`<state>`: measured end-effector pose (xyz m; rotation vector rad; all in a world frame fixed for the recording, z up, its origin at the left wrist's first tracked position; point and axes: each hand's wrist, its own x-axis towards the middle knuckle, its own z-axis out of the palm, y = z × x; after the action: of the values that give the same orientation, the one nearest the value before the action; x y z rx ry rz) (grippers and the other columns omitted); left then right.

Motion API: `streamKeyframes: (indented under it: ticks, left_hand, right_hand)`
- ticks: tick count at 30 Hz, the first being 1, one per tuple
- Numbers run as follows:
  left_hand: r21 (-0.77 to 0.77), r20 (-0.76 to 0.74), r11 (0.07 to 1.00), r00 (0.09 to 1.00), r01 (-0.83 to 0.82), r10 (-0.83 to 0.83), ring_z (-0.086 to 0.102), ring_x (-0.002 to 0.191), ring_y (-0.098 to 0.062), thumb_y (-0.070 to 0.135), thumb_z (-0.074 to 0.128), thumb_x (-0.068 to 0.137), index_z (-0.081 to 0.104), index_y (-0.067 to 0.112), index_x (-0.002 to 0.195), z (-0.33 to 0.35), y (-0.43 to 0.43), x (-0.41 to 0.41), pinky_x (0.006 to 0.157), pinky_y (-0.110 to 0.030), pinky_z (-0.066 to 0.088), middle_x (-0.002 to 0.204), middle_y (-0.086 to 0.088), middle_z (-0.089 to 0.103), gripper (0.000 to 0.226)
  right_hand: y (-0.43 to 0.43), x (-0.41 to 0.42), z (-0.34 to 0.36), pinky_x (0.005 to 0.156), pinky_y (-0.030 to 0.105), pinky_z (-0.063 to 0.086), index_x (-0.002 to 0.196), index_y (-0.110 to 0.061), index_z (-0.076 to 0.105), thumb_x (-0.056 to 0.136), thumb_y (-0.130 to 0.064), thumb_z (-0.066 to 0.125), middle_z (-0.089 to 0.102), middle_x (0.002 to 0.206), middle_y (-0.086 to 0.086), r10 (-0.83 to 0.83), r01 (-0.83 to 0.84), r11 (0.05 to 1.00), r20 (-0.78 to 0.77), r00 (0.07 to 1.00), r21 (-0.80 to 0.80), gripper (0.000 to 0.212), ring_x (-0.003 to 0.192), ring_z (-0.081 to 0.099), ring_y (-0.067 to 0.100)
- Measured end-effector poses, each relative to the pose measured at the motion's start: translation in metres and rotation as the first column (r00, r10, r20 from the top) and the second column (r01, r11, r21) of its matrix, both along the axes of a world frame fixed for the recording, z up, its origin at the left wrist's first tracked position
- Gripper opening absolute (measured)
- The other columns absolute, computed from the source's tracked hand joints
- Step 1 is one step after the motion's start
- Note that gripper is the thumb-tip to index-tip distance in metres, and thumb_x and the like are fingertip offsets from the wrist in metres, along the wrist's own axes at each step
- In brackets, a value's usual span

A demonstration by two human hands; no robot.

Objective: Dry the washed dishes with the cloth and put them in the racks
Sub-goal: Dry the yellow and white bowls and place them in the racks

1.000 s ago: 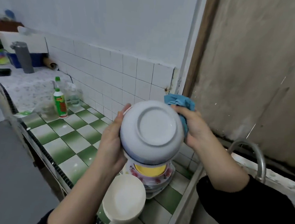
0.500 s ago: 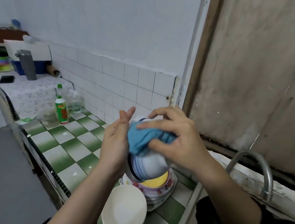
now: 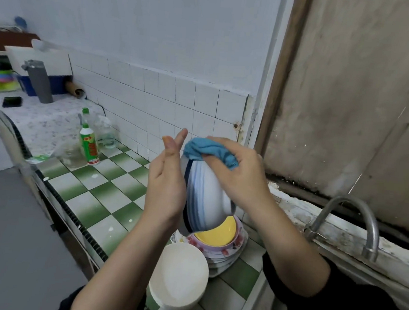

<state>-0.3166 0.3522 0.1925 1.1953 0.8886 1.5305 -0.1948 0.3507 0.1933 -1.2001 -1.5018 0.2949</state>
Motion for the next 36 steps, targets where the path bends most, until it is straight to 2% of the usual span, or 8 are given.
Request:
streamKeyframes:
  ticks: [7,11,15,21,24,28,32,36]
  left_hand:
    - [0.018,0.15,0.992,0.98,0.127,-0.129,0.069,0.083,-0.011,0.051,0.044,0.086,0.059,0.026,0.127,-0.006,0.007,-0.012,0.075,-0.025,0.056,0.088,0.0,0.069,0.051]
    - [0.041,0.042,0.996,0.996,0.076,-0.078,0.049,0.07,-0.014,0.032,0.047,0.099,0.053,0.026,0.136,-0.018,0.009,-0.012,0.063,-0.017,0.049,0.073,-0.001,0.055,0.037]
    - [0.099,0.026,0.994,0.998,0.056,-0.059,0.05,0.071,-0.016,0.022,0.045,0.103,0.052,0.039,0.131,-0.021,0.005,-0.014,0.065,-0.02,0.05,0.082,-0.005,0.056,0.033]
    - [0.132,0.079,0.988,0.994,-0.086,0.076,0.055,0.07,-0.008,0.016,0.044,0.103,0.054,0.04,0.129,-0.024,0.005,-0.009,0.074,-0.021,0.053,0.093,-0.002,0.07,0.037]
    - [0.088,0.059,0.992,0.995,-0.086,0.081,0.059,0.088,-0.013,0.017,0.044,0.103,0.057,0.047,0.12,-0.03,0.005,-0.009,0.095,-0.04,0.052,0.118,-0.012,0.068,0.037]
    - [0.052,0.121,0.992,0.987,-0.116,0.109,0.06,0.073,-0.006,0.013,0.043,0.103,0.063,0.042,0.111,-0.035,-0.004,-0.003,0.077,-0.025,0.055,0.083,0.012,0.07,0.035]
    - [-0.111,0.321,0.984,0.932,-0.137,0.165,0.056,0.064,-0.009,0.014,0.042,0.104,0.066,0.031,0.111,-0.03,-0.007,-0.002,0.065,-0.022,0.053,0.072,0.008,0.062,0.031]
    - [-0.338,0.466,0.94,0.874,0.034,0.136,0.066,0.087,-0.019,0.019,0.05,0.101,0.068,0.025,0.111,-0.028,0.009,-0.006,0.088,-0.038,0.055,0.092,0.004,0.07,0.021]
  right_hand:
    - [-0.019,-0.025,-0.061,0.112,0.045,0.033,0.122,-0.02,0.062,0.084,-0.021,0.063,0.053,0.141,0.005,-0.195,0.046,0.872,0.259,0.946,0.487,0.039,0.138,0.041,0.028]
    - [-0.02,-0.033,-0.083,0.113,0.04,0.036,0.125,-0.02,0.062,0.087,-0.023,0.057,0.049,0.145,0.005,-0.221,0.266,0.9,-0.165,0.961,0.345,0.038,0.139,0.042,0.023]
    - [-0.016,-0.025,-0.076,0.106,0.042,0.045,0.131,-0.011,0.06,0.084,-0.042,0.055,0.065,0.128,0.002,-0.222,0.285,0.959,-0.586,0.779,0.016,0.056,0.122,0.058,0.014]
    - [-0.042,-0.042,-0.089,0.095,0.017,0.045,0.124,-0.014,0.06,0.09,-0.034,0.052,0.065,0.12,0.001,-0.163,0.259,0.951,-0.436,0.885,0.17,0.04,0.115,0.06,0.009]
    - [-0.038,-0.032,-0.088,0.097,0.031,0.05,0.121,-0.005,0.062,0.085,-0.044,0.05,0.068,0.115,0.005,-0.213,0.287,0.954,-0.479,0.851,0.086,0.055,0.111,0.063,0.015]
    - [-0.04,-0.039,-0.085,0.106,0.042,0.045,0.129,-0.01,0.06,0.088,-0.039,0.051,0.063,0.129,0.011,-0.253,0.382,0.913,-0.531,0.809,0.146,0.051,0.123,0.057,0.021]
    - [-0.051,-0.052,-0.104,0.115,0.045,0.03,0.14,-0.013,0.049,0.098,-0.018,0.049,0.04,0.151,0.016,-0.221,0.269,0.853,-0.158,0.962,0.447,0.043,0.141,0.037,0.033]
    - [-0.048,-0.048,-0.121,0.116,0.047,0.026,0.147,-0.015,0.039,0.103,-0.032,0.041,0.031,0.155,0.021,-0.381,0.352,0.824,-0.025,0.924,0.444,0.047,0.145,0.03,0.034]
